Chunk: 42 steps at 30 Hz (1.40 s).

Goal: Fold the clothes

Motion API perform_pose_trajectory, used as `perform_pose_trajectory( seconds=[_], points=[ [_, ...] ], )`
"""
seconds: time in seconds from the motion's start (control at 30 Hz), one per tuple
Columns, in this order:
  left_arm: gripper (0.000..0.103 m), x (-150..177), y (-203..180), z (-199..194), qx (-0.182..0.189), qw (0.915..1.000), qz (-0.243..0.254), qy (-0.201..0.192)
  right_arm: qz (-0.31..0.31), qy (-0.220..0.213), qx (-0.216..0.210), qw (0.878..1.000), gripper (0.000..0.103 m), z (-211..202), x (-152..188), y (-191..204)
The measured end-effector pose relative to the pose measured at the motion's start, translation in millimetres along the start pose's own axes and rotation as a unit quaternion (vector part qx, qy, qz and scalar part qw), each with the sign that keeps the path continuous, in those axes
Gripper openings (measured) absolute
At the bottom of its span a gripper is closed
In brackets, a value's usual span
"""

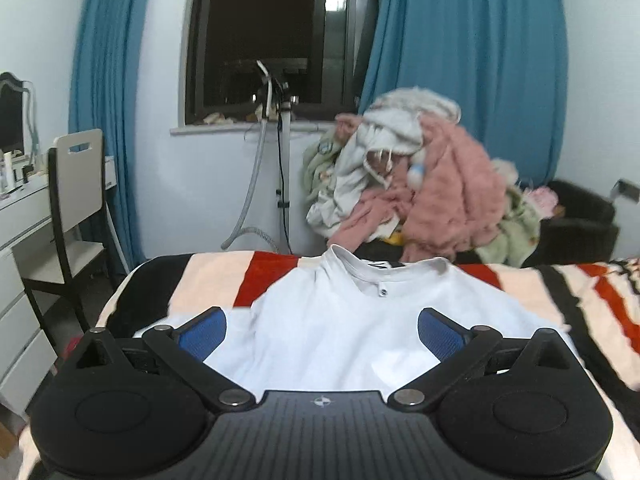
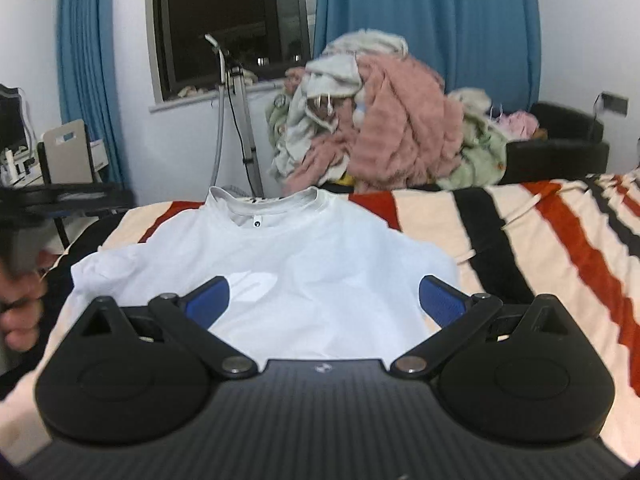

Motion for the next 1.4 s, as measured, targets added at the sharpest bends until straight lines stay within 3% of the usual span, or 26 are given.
perform_pose_trajectory(
  seconds=[0.2,0.3,0.47,0.53,0.63,0.83,0.87,0.93,0.97,1.07,1.2,1.23,1.3,1.33,1.4],
  points=[
    [0.103,78.6,5.4,-92.3,0.002,0.9997,0.002,-0.024,0.001,-0.038,-0.010,0.999,0.103,-28.6,30.7,3.0],
    [0.103,101.0,16.2,-101.8,-0.001,0.9996,-0.028,-0.011,-0.010,-0.051,-0.017,0.999,0.103,-35.9,37.5,9.6],
    [0.103,112.7,46.5,-68.0,-0.006,0.9944,-0.100,0.034,0.006,-0.063,-0.029,0.998,0.103,-36.3,41.1,14.8],
    [0.102,117.6,65.5,-48.7,-0.009,0.9874,-0.149,0.052,0.013,-0.054,-0.027,0.998,0.103,-31.1,46.1,13.9],
    [0.099,117.6,101.4,-3.5,-0.022,0.9701,-0.230,0.076,0.024,-0.038,-0.025,0.999,0.103,-21.4,54.6,12.5],
    [0.088,102.3,167.5,63.5,-0.053,0.9562,-0.282,0.056,-0.005,-0.019,-0.043,0.999,0.103,2.4,69.1,29.1],
    [0.085,99.7,179.3,74.4,-0.058,0.9512,-0.299,0.050,-0.015,-0.018,-0.047,0.999,0.103,5.8,70.8,33.4],
    [0.063,98.4,202.6,96.9,-0.067,0.9394,-0.332,0.049,-0.023,-0.009,-0.062,0.998,0.103,13.0,75.2,39.6],
    [0.061,98.3,212.4,108.0,-0.071,0.9347,-0.345,0.050,-0.026,-0.005,-0.070,0.997,0.103,16.6,77.4,42.5],
    [0.045,94.5,230.2,138.4,-0.066,0.9312,-0.355,0.052,-0.016,0.009,-0.094,0.995,0.103,26.3,82.7,45.5],
    [0.014,83.1,228.2,171.8,-0.040,0.9455,-0.317,0.065,0.002,0.034,-0.103,0.994,0.103,43.6,88.7,46.8],
    [0.006,73.8,224.9,177.2,-0.035,0.9564,-0.282,0.067,0.005,0.038,-0.103,0.994,0.103,47.9,89.4,47.6],
    [0.005,54.5,218.0,187.4,-0.025,0.9751,-0.208,0.072,0.009,0.037,-0.093,0.995,0.102,53.4,88.2,46.8],
    [0.004,42.8,219.3,191.7,-0.038,0.9819,-0.169,0.077,0.014,0.027,-0.087,0.996,0.102,52.8,84.4,44.7],
    [0.004,18.3,233.0,203.6,-0.075,0.9852,-0.121,0.096,0.023,0.004,-0.075,0.997,0.102,50.4,75.4,40.5]
  ],
)
Point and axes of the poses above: each gripper's, at about its wrist camera, not at the fingertips, and z roughly the way its jaws point, y to its left, x to its underside, the point moved 9 cm from there along z, roughly the way its jaws point, and after that the axes turned 1 degree about -y, right-handed, at the moved point
